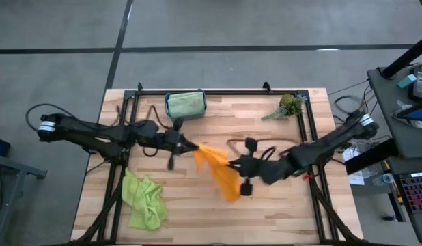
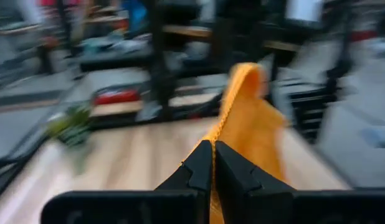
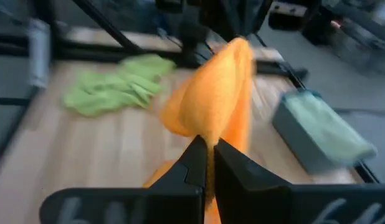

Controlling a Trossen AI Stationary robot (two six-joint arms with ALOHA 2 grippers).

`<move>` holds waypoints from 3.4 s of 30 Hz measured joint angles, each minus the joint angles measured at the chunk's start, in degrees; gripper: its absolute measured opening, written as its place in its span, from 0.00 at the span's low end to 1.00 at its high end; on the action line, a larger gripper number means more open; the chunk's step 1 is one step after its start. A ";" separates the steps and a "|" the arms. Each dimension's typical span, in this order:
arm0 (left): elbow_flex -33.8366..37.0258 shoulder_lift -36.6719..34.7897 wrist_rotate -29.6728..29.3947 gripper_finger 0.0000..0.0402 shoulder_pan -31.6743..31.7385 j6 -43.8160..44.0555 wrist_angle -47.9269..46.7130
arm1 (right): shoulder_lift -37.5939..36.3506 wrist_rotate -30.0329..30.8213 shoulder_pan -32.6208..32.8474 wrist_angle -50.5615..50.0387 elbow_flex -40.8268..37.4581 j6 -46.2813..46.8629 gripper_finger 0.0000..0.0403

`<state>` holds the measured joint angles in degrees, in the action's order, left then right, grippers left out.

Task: Fold microfiber towels
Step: Fold the orange microfiber towel

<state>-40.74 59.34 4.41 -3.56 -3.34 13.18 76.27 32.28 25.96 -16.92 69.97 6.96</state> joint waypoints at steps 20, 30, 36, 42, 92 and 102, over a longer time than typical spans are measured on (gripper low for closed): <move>-12.05 -5.61 3.61 0.00 12.99 -13.77 -23.03 | -8.98 -3.81 -15.88 -10.47 0.00 -19.11 0.02; -9.54 -3.99 6.09 0.00 8.34 -13.10 -33.56 | -4.77 -14.98 -12.75 -17.83 -4.47 -2.31 0.02; -4.15 -0.10 6.18 0.00 5.30 -9.17 -30.76 | 1.47 -25.21 -7.45 -15.63 -10.99 9.42 0.02; -2.01 6.48 6.16 0.00 4.47 -6.01 -23.00 | 9.24 -29.16 -1.63 -9.01 -14.68 20.49 0.02; -1.98 20.80 -10.53 0.00 4.62 -4.11 -2.89 | 21.20 -4.44 -25.23 -7.62 -15.00 52.50 0.48; -1.89 20.80 -10.53 0.00 4.60 -2.96 -1.00 | 23.74 -3.42 -25.24 -7.69 -13.68 52.47 0.30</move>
<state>-42.63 80.14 -6.12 1.04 -6.31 12.18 100.01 28.85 0.72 -24.61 56.29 59.43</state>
